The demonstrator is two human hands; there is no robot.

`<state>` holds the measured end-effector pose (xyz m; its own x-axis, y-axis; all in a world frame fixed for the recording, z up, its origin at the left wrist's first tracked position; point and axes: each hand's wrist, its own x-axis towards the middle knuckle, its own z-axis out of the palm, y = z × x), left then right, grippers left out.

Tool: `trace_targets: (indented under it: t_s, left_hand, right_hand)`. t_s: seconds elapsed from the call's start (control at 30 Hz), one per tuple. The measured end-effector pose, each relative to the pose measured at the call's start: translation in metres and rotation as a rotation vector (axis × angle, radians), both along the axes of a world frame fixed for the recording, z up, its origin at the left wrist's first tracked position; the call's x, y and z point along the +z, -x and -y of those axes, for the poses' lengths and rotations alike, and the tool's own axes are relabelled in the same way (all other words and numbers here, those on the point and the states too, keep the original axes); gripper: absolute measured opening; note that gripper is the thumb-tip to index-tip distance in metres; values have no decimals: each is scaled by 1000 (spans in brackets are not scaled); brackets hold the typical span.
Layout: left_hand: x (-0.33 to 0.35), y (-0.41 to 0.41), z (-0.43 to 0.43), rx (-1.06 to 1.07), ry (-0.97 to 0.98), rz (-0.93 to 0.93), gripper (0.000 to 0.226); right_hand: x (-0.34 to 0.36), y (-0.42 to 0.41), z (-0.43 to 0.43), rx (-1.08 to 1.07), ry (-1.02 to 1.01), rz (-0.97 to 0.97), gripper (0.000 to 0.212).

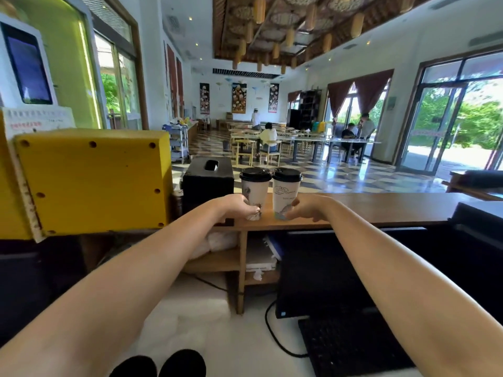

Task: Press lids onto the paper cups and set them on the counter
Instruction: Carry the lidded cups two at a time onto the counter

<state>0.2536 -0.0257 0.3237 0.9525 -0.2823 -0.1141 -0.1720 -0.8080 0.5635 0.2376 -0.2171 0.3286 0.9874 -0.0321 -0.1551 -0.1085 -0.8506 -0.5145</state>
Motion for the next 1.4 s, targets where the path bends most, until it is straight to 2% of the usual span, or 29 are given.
trace_targets:
  t_s: [0.2,0.43,0.53,0.73,1.07,1.23,1.4]
  left_hand:
    - [-9,18,-45,-96,-163,23,61]
    - [-42,37,-94,-200,-256,-33,65]
    - [-65,52,-121,-275,-251,-66,64]
    - [-130,83,-180,-312,-128,-102,67]
    - [-266,150,-282,-145,229,-324,97]
    - [-309,165,-288,16,381,-311,112]
    - [-333,160,-272,27,480,-322,111]
  right_hand:
    - [-3,22,-36,-11,176,-20,60]
    - [-32,52,-80,-3,228,-121,65]
    - [-56,67,-99,6,212,-52,75]
    - [-117,112,-125,6,103,102,74]
    - [-263,178,-162,90,-64,-156,81]
    - [-304,184,-176,87,-147,-221,86]
    - [-332,176,-194,67,-306,-177,86]
